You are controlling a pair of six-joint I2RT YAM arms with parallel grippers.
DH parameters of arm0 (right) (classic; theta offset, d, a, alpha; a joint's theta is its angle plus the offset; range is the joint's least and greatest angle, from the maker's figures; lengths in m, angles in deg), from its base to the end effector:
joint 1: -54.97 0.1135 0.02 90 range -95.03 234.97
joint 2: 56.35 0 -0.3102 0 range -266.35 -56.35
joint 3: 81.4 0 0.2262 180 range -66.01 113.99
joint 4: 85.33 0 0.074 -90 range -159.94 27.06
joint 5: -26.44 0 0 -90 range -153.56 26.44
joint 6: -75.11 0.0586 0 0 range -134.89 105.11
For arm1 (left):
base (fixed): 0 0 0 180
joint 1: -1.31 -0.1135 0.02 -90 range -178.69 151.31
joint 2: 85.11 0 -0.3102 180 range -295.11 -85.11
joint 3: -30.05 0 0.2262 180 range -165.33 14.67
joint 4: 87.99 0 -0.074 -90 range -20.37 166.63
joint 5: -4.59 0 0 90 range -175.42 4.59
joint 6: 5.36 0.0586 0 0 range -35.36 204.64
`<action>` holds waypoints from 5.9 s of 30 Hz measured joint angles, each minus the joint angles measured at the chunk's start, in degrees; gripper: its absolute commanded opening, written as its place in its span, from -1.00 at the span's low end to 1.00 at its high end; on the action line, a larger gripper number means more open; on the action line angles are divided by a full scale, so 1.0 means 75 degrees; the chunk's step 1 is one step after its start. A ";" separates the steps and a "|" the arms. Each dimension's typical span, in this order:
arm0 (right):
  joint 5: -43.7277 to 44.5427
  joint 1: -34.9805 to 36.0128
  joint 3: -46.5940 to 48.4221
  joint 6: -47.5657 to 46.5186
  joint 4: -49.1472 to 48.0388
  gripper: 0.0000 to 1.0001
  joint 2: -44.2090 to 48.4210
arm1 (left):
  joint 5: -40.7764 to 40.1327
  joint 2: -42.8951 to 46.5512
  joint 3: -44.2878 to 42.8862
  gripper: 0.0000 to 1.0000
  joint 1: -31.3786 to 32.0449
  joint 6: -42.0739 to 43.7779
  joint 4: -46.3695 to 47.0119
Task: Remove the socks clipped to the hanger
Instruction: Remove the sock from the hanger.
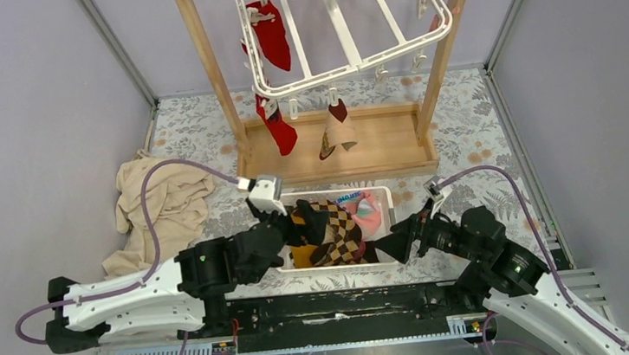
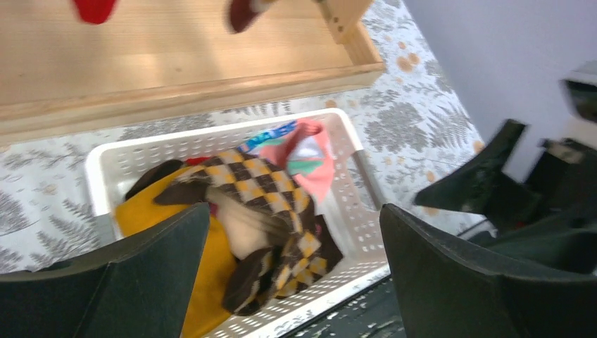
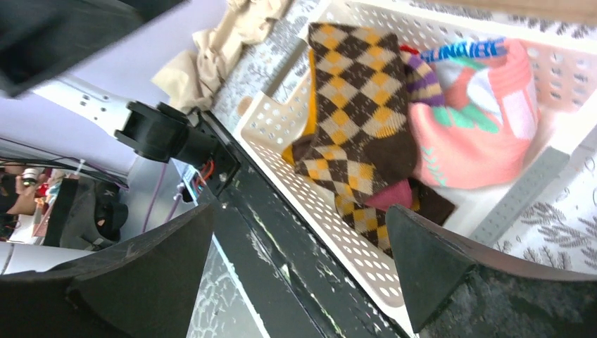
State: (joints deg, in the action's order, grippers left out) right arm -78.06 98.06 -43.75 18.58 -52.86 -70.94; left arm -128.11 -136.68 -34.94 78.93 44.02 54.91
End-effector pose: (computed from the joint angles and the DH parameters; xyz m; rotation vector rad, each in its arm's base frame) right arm 0.0315 0.0496 0.2589 -0.3589 1.8523 1.1727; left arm 0.0719 -0.1423 0.3620 0.1402 1.9217 -0.6724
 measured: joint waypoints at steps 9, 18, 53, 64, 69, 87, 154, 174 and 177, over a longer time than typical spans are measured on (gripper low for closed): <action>0.0192 0.0000 0.0376 -0.0023 -0.1454 0.46 -0.0743 | -0.1445 0.1781 0.2157 0.97 0.0000 -0.0364 -0.0073; 0.0379 0.0009 0.0816 -0.0093 -0.3990 0.19 -0.3899 | -0.3258 0.3185 0.3529 0.97 -0.0009 -0.0023 0.0761; 0.1177 0.0050 0.0618 -0.0478 -0.3882 0.19 -0.2900 | 0.1378 -0.2987 0.3244 0.97 -0.4546 0.4511 1.0593; 0.1113 0.0052 0.0437 -0.0259 -0.3984 0.18 -0.2940 | 0.2124 -0.3704 0.2127 -0.21 -0.5505 0.4444 1.0856; 0.1023 0.0055 0.0420 -0.0198 -0.4150 0.17 -0.3144 | 0.2512 -0.3494 0.2037 -0.59 -0.5572 0.4243 1.0366; 0.0574 0.0087 0.0472 -0.0216 -0.5849 0.15 -0.5120 | 0.3993 -0.2154 0.0513 -0.58 -0.5572 0.3136 0.5913; 0.0376 0.1192 0.3267 -0.1964 -0.7481 -1.00 -0.8900 | 0.4549 -0.0195 -0.0539 0.97 -0.5572 0.2110 0.2876; 0.0315 0.1192 0.3398 -0.2034 -0.7111 -1.00 -0.8900 | 0.4159 -0.0399 -0.1297 -0.04 -0.6624 0.2699 0.3212; 0.0315 0.1192 0.3448 -0.2055 -0.7047 -1.00 -0.8903 | 0.4406 -0.0475 -0.1297 -0.01 -0.6959 0.2675 0.3328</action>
State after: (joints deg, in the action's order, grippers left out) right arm -75.70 107.00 -17.89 3.17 -105.71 -137.71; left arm -95.06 -140.25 -44.66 26.74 64.08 79.87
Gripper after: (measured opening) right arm 0.033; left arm 0.486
